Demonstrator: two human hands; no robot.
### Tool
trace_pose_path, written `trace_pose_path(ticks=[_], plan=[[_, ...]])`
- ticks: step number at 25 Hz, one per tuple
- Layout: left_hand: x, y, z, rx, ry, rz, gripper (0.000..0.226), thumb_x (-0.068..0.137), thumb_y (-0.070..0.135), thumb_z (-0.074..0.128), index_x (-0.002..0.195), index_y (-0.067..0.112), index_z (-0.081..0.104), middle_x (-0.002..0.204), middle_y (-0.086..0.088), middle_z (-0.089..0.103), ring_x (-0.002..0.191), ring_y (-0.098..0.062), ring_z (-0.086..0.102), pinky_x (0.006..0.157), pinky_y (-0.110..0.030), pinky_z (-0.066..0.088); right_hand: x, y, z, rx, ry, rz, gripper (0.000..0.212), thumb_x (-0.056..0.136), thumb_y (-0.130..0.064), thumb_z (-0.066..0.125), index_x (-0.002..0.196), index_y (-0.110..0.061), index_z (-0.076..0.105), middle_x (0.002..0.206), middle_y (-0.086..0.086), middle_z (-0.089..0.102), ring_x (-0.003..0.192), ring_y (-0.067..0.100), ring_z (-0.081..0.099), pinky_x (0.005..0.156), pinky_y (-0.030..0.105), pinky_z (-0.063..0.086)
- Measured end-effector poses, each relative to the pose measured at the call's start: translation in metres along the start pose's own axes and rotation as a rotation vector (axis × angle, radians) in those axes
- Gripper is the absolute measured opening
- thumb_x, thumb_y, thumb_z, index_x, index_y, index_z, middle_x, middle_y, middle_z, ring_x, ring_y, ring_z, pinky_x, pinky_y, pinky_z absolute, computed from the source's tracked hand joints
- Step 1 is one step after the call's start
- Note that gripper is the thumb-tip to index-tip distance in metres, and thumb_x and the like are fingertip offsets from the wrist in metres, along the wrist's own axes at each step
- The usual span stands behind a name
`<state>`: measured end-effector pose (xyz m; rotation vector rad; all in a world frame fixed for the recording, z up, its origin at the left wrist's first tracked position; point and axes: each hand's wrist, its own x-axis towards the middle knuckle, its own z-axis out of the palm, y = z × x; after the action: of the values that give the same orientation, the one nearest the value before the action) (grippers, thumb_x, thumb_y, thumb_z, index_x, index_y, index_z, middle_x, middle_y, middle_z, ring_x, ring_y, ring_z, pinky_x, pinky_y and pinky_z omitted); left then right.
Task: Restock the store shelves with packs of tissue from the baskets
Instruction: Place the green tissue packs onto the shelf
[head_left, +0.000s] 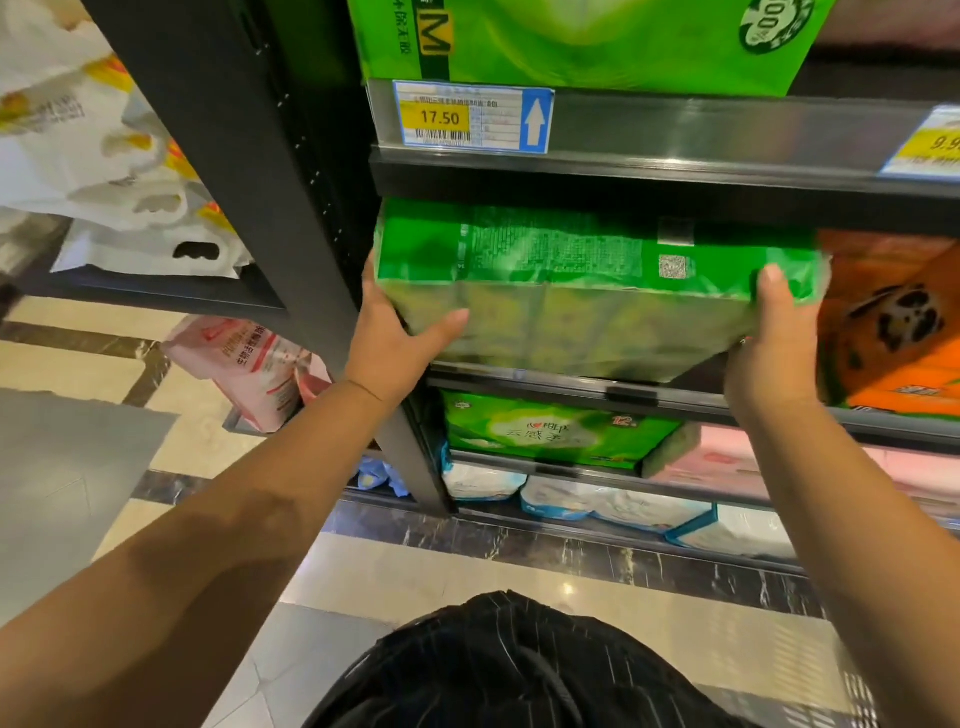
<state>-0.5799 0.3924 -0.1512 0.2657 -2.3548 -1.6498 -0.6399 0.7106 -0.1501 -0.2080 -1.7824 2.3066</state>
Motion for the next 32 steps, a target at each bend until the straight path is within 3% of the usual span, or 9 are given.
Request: trace_pose_path(ticks=[3,10,14,18,21,23,26,29,32], plan=[[0.010,-0.004,0.009,0.117,-0.006,-0.106,0.110,0.075,0.038,0.079,0.151,0.014,0.002,0.140,-0.003,0.047,0.126,-0.016,0.048,0.099,-0.019,0.037,0.010,0.017,-0.005,-0.292,-0.022,0.054,0.107,0.065,-0.061,0.067,0.151,-0.024,0.015,0.146,0.002,0.043,0.131,0.017,0.046,0.112,0.043,0.037],[0.036,-0.020,0.040,0.219,-0.017,-0.281,0.110,0.083,0.039,0.072,0.151,0.029,-0.014,0.155,-0.006,0.025,0.132,-0.028,0.041,0.094,-0.029,0.038,0.029,0.061,-0.011,-0.419,-0.048,0.194,0.117,0.037,-0.062,0.090,0.133,-0.037,0.028,0.136,-0.004,0.053,0.122,0.025,0.055,0.098,0.058,0.046],[0.051,-0.022,0.056,0.118,0.061,-0.281,0.114,0.078,0.025,0.078,0.150,0.032,-0.010,0.156,-0.006,0.019,0.138,-0.025,0.033,0.104,-0.031,0.032,0.033,0.079,-0.011,-0.429,-0.013,0.195,0.116,0.038,-0.053,0.094,0.132,-0.038,0.028,0.130,-0.002,0.056,0.117,0.026,0.059,0.096,0.056,0.049],[0.064,-0.035,0.066,0.075,0.122,-0.183,0.112,0.075,0.017,0.080,0.150,0.028,-0.002,0.151,-0.007,0.028,0.133,-0.020,0.037,0.099,-0.019,0.026,0.042,0.091,-0.001,-0.494,0.047,0.181,0.091,0.054,-0.032,0.092,0.119,-0.037,0.030,0.129,0.001,0.052,0.116,0.021,0.055,0.101,0.045,0.048],[0.077,-0.042,0.073,0.048,0.178,-0.080,0.103,0.074,0.013,0.079,0.149,0.017,0.008,0.145,-0.009,0.035,0.125,-0.014,0.041,0.101,-0.017,0.031,0.064,0.103,0.005,-0.529,0.107,0.087,0.087,0.039,-0.050,0.091,0.108,-0.030,0.041,0.123,0.007,0.056,0.112,0.024,0.058,0.100,0.041,0.048],[0.085,-0.042,0.081,0.094,0.192,-0.079,0.105,0.075,0.013,0.078,0.151,0.013,0.006,0.145,-0.013,0.031,0.127,-0.020,0.042,0.101,-0.015,0.027,0.075,0.104,0.012,-0.545,0.114,0.083,0.100,0.037,-0.050,0.091,0.122,-0.023,0.044,0.123,0.008,0.057,0.113,0.026,0.057,0.101,0.040,0.047],[0.090,-0.042,0.090,0.177,0.181,-0.116,0.116,0.075,0.014,0.080,0.152,0.015,-0.007,0.147,-0.016,0.019,0.132,-0.029,0.037,0.100,-0.014,0.021,0.095,0.107,0.020,-0.521,0.065,0.133,0.105,0.058,-0.026,0.090,0.144,-0.014,0.032,0.132,0.009,0.057,0.115,0.020,0.057,0.100,0.026,0.047],[0.092,-0.048,0.094,0.225,0.187,-0.083,0.122,0.071,0.012,0.082,0.151,0.012,-0.010,0.148,-0.019,0.014,0.135,-0.032,0.033,0.108,-0.020,0.021,0.117,0.116,0.017,-0.518,-0.007,0.137,0.112,0.050,-0.046,0.084,0.144,-0.007,0.036,0.141,0.005,0.051,0.118,0.014,0.054,0.087,0.009,0.043],[0.102,-0.044,0.102,0.423,0.180,-0.101,0.117,0.076,0.020,0.077,0.151,0.009,-0.012,0.151,-0.019,0.014,0.128,-0.039,0.042,0.105,-0.034,0.034,0.116,0.113,0.022,-0.593,0.035,0.219,0.103,0.056,-0.060,0.078,0.140,-0.010,0.045,0.138,0.009,0.054,0.122,0.021,0.055,0.097,0.030,0.046]])
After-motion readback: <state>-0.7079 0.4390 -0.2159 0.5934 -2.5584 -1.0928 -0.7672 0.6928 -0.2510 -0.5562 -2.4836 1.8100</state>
